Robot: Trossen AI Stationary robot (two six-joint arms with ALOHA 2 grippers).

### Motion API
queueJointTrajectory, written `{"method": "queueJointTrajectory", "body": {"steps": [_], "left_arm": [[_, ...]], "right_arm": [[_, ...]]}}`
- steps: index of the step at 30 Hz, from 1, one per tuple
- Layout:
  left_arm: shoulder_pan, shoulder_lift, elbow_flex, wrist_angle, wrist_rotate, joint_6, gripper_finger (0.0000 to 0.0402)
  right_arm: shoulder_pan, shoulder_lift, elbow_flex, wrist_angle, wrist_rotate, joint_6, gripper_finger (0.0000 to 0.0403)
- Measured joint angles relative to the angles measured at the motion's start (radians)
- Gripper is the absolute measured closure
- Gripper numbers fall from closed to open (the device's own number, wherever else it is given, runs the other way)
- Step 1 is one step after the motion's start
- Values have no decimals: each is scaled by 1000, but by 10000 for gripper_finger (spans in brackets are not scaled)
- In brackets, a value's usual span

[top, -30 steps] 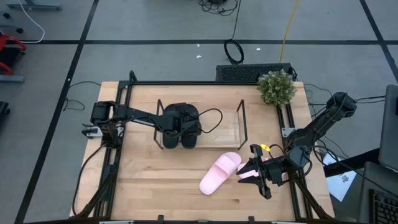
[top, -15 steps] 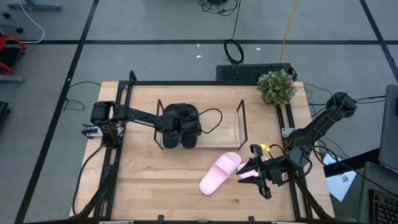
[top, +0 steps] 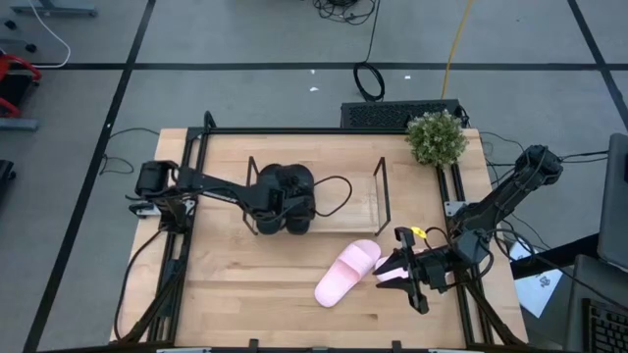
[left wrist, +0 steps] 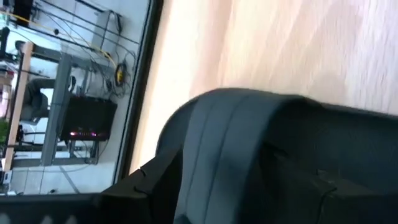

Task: Pick and place slides into the shelf
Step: Put the black slipper on the shelf, then put the left pink slipper on the shelf

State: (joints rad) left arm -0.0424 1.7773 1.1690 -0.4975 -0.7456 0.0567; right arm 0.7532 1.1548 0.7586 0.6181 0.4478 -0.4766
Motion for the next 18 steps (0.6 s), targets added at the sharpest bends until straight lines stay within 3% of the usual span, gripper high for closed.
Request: {"method": "queueJointTrajectory", "body": {"steps": [9, 18], "left_arm": [[-54, -93, -1, -3, -4, -14, 185], [-239, -298, 0, -71, -5, -35, 185]], "right_arm": [[0, 0, 0, 9, -2, 5, 287], [1, 7, 0, -32, -5, 96, 287]]}}
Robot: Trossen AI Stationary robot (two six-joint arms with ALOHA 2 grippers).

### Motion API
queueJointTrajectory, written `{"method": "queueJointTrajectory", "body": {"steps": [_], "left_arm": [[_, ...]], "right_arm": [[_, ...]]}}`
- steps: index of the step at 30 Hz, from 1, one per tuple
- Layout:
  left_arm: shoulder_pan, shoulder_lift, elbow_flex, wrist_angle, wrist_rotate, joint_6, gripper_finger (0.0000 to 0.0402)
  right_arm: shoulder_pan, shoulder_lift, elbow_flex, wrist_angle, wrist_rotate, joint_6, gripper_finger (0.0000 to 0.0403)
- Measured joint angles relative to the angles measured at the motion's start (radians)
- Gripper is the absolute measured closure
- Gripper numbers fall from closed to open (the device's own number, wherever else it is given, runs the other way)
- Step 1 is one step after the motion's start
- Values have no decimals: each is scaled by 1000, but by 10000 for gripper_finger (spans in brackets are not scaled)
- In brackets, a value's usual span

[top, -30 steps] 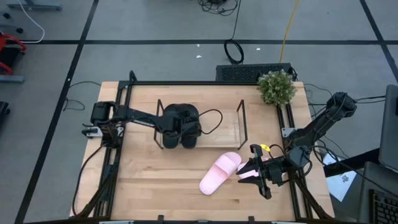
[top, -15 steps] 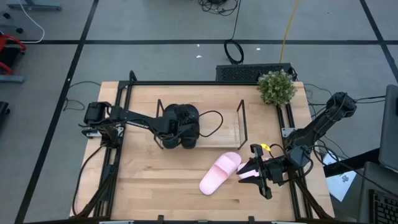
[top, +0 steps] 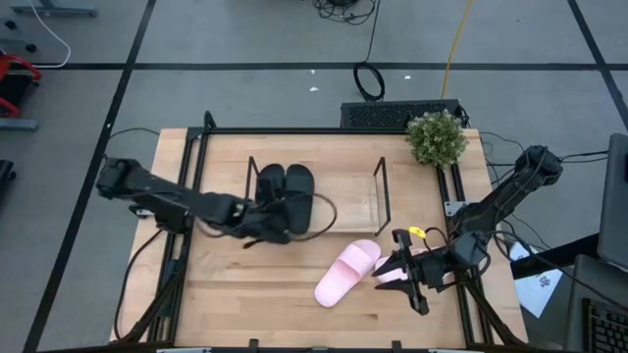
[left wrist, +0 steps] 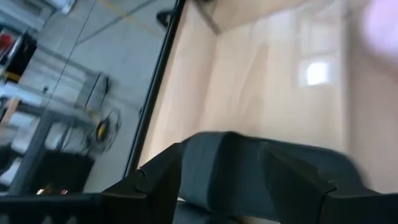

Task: Pick and place slides into the shelf
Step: Put the left pink slipper on the shelf

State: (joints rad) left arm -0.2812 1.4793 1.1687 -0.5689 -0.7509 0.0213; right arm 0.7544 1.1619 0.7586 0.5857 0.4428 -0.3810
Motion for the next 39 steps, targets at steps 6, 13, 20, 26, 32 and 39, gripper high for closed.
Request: {"method": "queueJointTrajectory", "body": {"steps": [6, 13, 20, 26, 32, 39], "left_arm": [[-131, -95, 1, -27, -12, -43, 185], [-239, -115, 1, -59, -114, -87, 185], [-279, -115, 1, -93, -122, -154, 185], [-306, -115, 1, -155, -114, -227, 185], [-329, -115, 1, -229, -112, -299, 186], [-344, -115, 1, -251, -111, -331, 186]], "right_arm": [[1, 41, 0, 61, -91, 27, 287], [34, 127, 64, 113, -128, -3, 287], [66, 307, 337, -120, 57, -30, 287], [67, 490, 614, -374, 266, 94, 287], [45, 618, 778, -633, 396, 375, 287], [-4, 648, 793, -886, 394, 727, 287]]}}
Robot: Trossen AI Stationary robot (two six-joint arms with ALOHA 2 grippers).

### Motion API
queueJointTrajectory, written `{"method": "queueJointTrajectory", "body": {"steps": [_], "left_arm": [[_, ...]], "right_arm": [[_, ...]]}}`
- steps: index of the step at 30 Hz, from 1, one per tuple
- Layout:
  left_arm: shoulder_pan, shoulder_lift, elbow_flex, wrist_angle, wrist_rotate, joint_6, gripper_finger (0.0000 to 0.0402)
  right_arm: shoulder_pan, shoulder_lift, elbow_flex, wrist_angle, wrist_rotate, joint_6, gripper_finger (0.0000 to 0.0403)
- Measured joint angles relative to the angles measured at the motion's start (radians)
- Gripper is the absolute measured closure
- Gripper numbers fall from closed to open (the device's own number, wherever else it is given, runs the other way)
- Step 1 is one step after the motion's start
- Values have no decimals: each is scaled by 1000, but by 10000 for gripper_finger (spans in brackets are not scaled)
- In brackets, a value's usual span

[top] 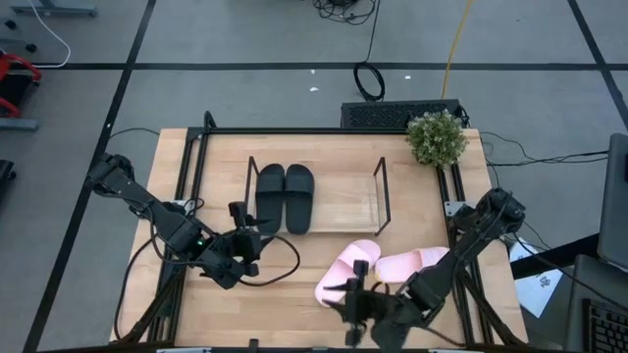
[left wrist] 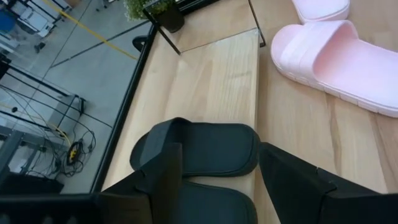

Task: Pick and place slides into the shelf
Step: Put the left pink slipper on the shelf

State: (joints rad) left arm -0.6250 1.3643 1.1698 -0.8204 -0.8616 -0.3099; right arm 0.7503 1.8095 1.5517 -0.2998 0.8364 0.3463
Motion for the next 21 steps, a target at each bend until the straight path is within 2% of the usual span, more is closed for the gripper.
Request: {"method": "queueJointTrajectory", "body": {"steps": [5, 8, 17, 21], "left_arm": [[0, 0, 0, 0, 0, -8, 186], [0, 0, 0, 0, 0, -8, 186], [0, 0, 0, 1, 0, -8, 186], [0, 0, 0, 1, 0, -9, 186]], "right_arm": [[-33, 0, -5, -192, -65, 249, 287], [-45, 0, -14, -255, -117, 343, 287], [-52, 0, -31, -331, -136, 527, 287], [-48, 0, -31, -311, -146, 496, 287]]}}
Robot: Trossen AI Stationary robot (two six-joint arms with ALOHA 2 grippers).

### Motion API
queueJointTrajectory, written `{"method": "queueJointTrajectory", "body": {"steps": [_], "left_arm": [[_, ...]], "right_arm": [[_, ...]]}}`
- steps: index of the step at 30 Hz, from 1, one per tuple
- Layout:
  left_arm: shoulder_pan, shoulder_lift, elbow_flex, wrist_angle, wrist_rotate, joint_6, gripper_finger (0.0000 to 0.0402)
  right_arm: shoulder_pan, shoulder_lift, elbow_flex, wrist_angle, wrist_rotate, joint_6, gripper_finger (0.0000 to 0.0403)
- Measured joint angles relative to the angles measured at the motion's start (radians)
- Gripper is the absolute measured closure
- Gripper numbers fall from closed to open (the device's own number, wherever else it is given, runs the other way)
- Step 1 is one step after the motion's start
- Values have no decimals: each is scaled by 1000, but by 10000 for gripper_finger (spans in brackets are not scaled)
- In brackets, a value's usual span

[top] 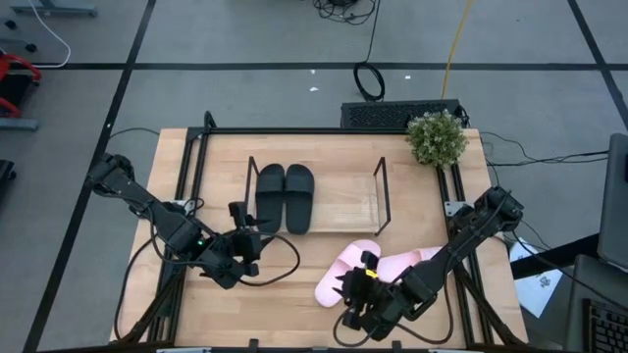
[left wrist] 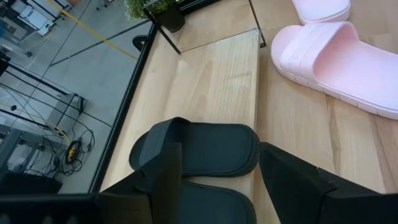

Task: Pick and place slides into the shelf
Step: Put the left pink slipper on the shelf

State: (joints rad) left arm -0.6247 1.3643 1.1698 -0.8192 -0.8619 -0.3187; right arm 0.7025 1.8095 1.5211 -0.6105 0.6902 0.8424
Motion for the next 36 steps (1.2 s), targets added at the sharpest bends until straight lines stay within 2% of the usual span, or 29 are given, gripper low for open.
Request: {"method": "queueJointTrajectory", "body": {"steps": [6, 12, 15, 20, 23, 32, 34, 36], "left_arm": [[0, 0, 0, 0, 0, 0, 186], [0, 0, 0, 0, 0, -1, 186], [0, 0, 0, 0, 1, 0, 186], [0, 0, 0, 0, 6, 0, 186], [0, 0, 0, 0, 6, 0, 186], [0, 0, 0, 0, 33, -1, 186], [0, 0, 0, 0, 33, -1, 186], [0, 0, 0, 0, 33, -1, 186]], "right_arm": [[-1, 0, 0, 93, -120, -79, 287], [-1, 0, -1, 224, -146, -161, 287], [1, 0, -1, 362, -191, -317, 287], [8, -1, -1, 666, -363, -613, 287], [7, -20, -1, 777, -428, -785, 287], [15, -145, -1, 990, -433, -1326, 287], [13, -178, -1, 1013, -449, -1405, 287], [4, -211, -1, 1039, -516, -1429, 287]]}}
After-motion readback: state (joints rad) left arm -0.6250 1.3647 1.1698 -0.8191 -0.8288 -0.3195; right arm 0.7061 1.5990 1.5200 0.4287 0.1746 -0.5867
